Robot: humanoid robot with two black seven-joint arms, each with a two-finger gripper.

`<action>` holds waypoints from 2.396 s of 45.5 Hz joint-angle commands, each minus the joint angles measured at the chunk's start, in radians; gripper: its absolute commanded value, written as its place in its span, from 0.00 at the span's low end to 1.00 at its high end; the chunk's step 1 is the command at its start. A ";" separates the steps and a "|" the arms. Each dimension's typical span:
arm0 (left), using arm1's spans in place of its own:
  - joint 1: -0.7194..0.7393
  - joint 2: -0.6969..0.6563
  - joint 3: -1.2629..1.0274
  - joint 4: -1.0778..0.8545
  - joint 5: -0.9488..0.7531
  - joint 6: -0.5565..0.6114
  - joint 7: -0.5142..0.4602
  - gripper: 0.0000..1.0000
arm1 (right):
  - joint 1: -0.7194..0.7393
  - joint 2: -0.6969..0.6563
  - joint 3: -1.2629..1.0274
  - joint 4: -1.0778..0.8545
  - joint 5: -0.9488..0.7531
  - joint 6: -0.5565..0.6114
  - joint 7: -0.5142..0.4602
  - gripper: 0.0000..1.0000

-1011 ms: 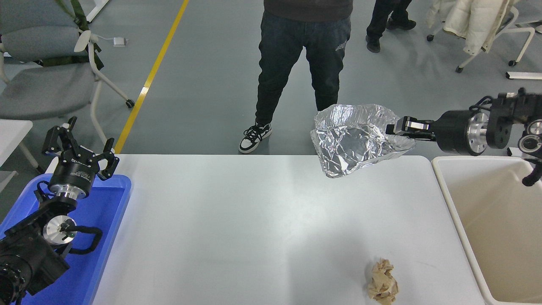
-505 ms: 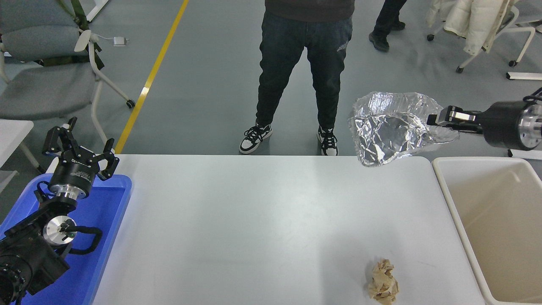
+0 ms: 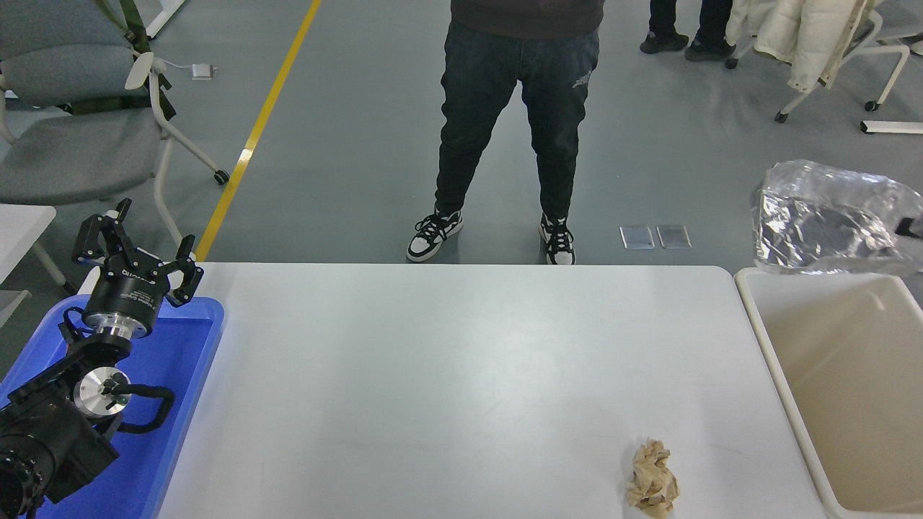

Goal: Clean the table surface

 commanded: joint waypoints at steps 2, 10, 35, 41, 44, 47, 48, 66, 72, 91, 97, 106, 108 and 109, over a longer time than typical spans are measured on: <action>0.000 0.000 0.000 0.001 0.000 0.001 0.000 1.00 | -0.202 0.041 0.008 -0.265 0.095 0.000 0.120 0.00; 0.000 0.000 0.000 0.001 0.000 0.001 0.000 1.00 | -0.343 0.121 0.009 -0.449 0.223 0.000 0.157 0.00; 0.000 0.000 0.000 0.001 0.000 0.001 0.000 1.00 | -0.596 0.569 0.011 -0.963 0.418 -0.008 0.147 0.00; 0.000 0.000 0.000 -0.001 0.000 0.001 0.000 1.00 | -0.613 0.607 0.011 -0.974 0.474 -0.023 0.090 0.00; 0.000 0.000 0.000 -0.001 0.000 0.001 0.000 1.00 | -0.616 0.635 0.011 -0.985 0.500 -0.058 0.045 0.00; 0.000 0.000 0.000 0.001 0.000 0.001 0.000 1.00 | -0.621 0.659 0.012 -0.985 0.534 -0.097 0.001 0.00; 0.000 0.000 0.000 -0.001 0.000 0.001 0.000 1.00 | -0.622 0.666 0.014 -0.985 0.551 -0.106 -0.014 0.00; 0.000 0.000 0.000 -0.001 0.000 0.001 0.000 1.00 | -0.618 0.765 0.126 -0.982 0.792 -0.186 -0.208 0.00; -0.002 0.000 0.000 0.001 0.000 0.001 0.000 1.00 | -0.610 0.797 0.260 -0.983 0.812 -0.204 -0.231 0.00; 0.000 0.000 0.000 -0.001 0.000 0.001 0.000 1.00 | -0.607 0.862 0.327 -0.983 0.804 -0.265 -0.249 0.00; 0.000 0.000 -0.001 -0.001 0.000 0.001 0.000 1.00 | -0.607 0.862 0.325 -0.983 0.797 -0.288 -0.248 0.00; 0.000 0.000 0.000 0.001 0.000 0.001 0.000 1.00 | -0.607 0.862 0.327 -0.983 0.797 -0.307 -0.248 0.00; 0.000 0.000 0.000 -0.001 0.000 0.001 0.000 1.00 | -0.607 0.862 0.327 -0.985 0.797 -0.316 -0.248 0.00; -0.002 0.000 0.000 0.001 0.000 0.001 0.000 1.00 | -0.607 0.862 0.327 -0.985 0.797 -0.322 -0.248 0.12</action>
